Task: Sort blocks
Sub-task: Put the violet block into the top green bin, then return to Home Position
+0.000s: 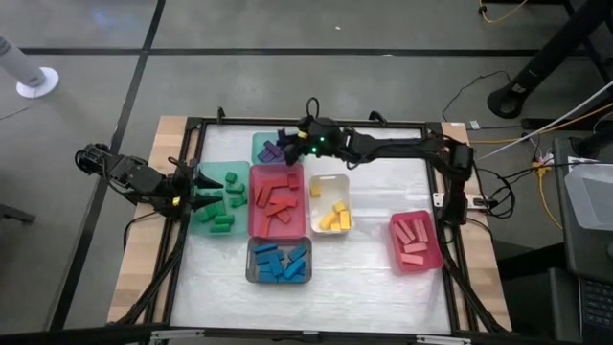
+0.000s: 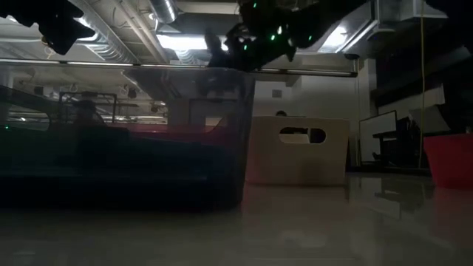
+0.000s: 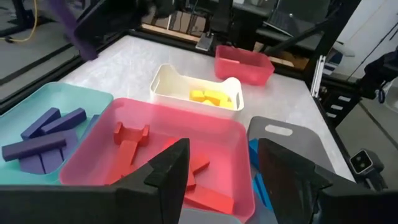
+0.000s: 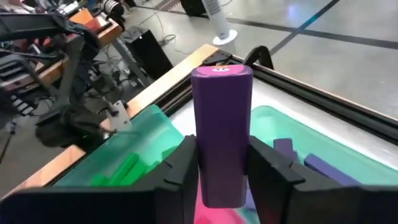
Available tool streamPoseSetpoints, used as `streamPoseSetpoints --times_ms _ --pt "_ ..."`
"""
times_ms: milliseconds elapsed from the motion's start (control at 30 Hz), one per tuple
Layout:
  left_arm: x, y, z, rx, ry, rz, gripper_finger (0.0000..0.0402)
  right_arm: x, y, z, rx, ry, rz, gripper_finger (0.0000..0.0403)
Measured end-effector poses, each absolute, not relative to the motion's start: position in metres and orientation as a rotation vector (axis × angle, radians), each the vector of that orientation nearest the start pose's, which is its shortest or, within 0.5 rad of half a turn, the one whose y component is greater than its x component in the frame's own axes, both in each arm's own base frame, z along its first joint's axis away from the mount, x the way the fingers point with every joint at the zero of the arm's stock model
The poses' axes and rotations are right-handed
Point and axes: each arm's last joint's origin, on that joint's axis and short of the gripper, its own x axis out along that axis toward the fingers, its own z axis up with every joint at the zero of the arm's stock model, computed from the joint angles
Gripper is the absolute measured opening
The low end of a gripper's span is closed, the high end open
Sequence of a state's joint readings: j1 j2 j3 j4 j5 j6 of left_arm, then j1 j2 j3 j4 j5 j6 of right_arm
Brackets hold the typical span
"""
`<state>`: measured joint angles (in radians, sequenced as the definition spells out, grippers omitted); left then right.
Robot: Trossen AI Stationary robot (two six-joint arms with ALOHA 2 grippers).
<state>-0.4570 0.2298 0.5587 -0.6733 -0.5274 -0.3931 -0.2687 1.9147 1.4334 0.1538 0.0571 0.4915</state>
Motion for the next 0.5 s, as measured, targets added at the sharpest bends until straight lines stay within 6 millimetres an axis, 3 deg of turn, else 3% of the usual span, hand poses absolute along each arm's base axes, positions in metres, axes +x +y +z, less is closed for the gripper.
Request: streamPoseSetpoints --times_ms 233,500 --pt "0.063 -0.015 0.268 -0.189 0.285 0.122 0.0178 0.445 -0.127 0.229 0.517 0.225 -0.400 0.0142" --pt "0.063 -0.015 0.269 -0.170 0.283 0.119 0.0178 0.446 -0.133 0.223 0.517 0.215 -0.411 0.0186"
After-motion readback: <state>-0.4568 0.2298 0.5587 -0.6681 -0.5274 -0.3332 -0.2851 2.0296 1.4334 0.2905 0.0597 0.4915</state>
